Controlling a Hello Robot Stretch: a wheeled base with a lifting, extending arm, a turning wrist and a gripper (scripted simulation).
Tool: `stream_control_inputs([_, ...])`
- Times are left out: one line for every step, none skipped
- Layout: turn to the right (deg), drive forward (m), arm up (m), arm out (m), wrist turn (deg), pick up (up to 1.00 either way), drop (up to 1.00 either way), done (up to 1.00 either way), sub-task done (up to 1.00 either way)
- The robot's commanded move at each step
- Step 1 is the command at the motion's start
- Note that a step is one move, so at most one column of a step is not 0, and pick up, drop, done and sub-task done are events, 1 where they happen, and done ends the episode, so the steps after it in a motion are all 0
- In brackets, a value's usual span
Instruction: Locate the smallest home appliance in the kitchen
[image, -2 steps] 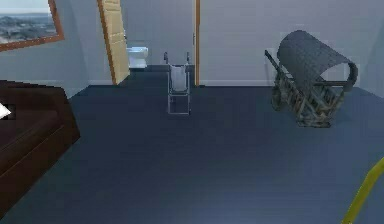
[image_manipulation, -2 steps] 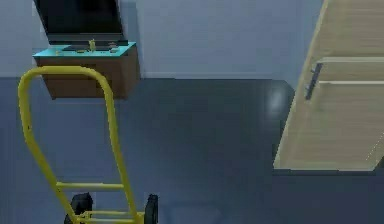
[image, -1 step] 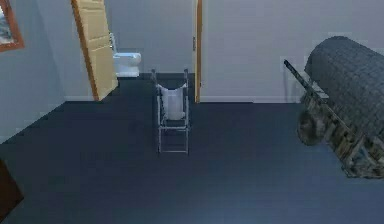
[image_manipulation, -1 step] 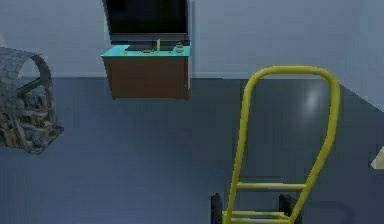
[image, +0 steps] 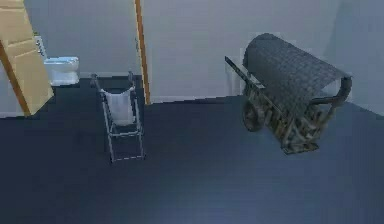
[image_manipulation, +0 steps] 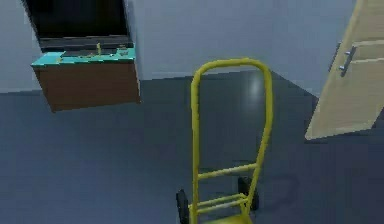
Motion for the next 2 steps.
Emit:
stream_control_inputs([0.0,1.0,0.0,0.0,0.0,0.0,0.0,0.0,0.0])
stream_control_inputs([3.0,0.0,0.0,0.0,0.0,0.0,0.0,0.0,0.0])
